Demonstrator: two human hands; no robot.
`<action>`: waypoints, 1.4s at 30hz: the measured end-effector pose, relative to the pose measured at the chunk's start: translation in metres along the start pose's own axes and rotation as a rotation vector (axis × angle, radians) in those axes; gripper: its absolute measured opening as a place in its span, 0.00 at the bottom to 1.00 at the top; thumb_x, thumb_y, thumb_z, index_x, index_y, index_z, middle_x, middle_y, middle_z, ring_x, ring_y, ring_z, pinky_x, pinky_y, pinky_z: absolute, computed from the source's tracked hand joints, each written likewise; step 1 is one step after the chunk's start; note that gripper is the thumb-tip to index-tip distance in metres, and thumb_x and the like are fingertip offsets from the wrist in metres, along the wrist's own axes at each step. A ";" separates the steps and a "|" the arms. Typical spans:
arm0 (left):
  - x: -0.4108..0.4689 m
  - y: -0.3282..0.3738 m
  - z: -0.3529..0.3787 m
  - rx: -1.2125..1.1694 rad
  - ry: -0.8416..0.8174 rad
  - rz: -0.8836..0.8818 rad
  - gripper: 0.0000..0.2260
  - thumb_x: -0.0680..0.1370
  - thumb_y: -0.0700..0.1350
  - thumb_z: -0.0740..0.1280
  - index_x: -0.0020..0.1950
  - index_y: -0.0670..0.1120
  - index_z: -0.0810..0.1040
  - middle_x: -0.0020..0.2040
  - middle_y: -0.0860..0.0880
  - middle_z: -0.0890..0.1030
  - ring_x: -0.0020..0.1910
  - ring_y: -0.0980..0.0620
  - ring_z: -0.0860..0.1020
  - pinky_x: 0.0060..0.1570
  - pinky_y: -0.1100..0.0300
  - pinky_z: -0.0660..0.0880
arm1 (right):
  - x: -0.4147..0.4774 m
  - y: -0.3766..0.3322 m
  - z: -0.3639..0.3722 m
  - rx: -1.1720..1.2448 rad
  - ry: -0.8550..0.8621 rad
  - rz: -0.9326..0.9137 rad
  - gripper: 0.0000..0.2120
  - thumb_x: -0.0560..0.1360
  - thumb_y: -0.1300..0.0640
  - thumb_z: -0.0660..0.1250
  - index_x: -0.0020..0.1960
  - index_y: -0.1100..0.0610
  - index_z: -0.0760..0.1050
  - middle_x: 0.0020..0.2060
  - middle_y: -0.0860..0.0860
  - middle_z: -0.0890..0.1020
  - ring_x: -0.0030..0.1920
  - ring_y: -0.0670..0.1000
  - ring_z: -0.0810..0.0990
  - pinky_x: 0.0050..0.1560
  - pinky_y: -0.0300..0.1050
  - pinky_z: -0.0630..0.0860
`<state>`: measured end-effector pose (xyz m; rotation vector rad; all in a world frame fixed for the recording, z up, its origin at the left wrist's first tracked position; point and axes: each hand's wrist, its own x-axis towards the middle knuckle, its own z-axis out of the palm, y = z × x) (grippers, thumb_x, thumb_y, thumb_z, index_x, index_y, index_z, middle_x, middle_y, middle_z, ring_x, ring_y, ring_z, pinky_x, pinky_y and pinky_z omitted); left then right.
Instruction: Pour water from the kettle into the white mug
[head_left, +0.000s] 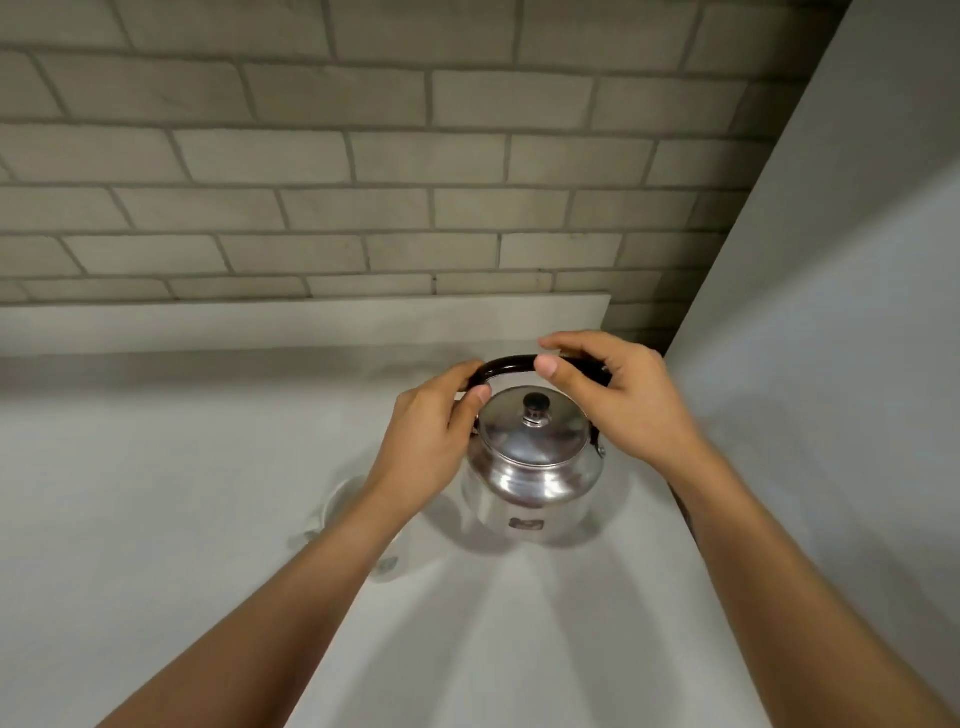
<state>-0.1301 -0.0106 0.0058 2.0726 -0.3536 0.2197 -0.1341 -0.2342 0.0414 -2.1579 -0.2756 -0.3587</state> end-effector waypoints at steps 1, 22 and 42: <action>0.009 -0.003 -0.001 0.002 0.024 -0.015 0.13 0.86 0.46 0.65 0.70 0.50 0.81 0.48 0.55 0.85 0.46 0.50 0.85 0.53 0.48 0.84 | 0.008 0.008 -0.002 -0.022 -0.031 0.009 0.23 0.77 0.33 0.66 0.67 0.43 0.81 0.56 0.33 0.84 0.58 0.30 0.80 0.56 0.26 0.74; 0.171 -0.097 -0.003 0.064 -0.055 -0.258 0.15 0.85 0.45 0.66 0.72 0.50 0.81 0.60 0.44 0.86 0.53 0.42 0.86 0.62 0.53 0.78 | 0.139 0.123 0.084 0.000 -0.061 0.272 0.15 0.86 0.51 0.59 0.69 0.52 0.75 0.57 0.54 0.86 0.57 0.55 0.84 0.61 0.55 0.81; 0.199 -0.128 0.013 0.048 -0.055 -0.316 0.23 0.86 0.49 0.65 0.81 0.51 0.69 0.75 0.43 0.77 0.74 0.42 0.76 0.73 0.49 0.73 | 0.155 0.145 0.109 0.088 -0.036 0.378 0.27 0.85 0.48 0.62 0.83 0.48 0.61 0.76 0.50 0.74 0.75 0.54 0.72 0.67 0.42 0.66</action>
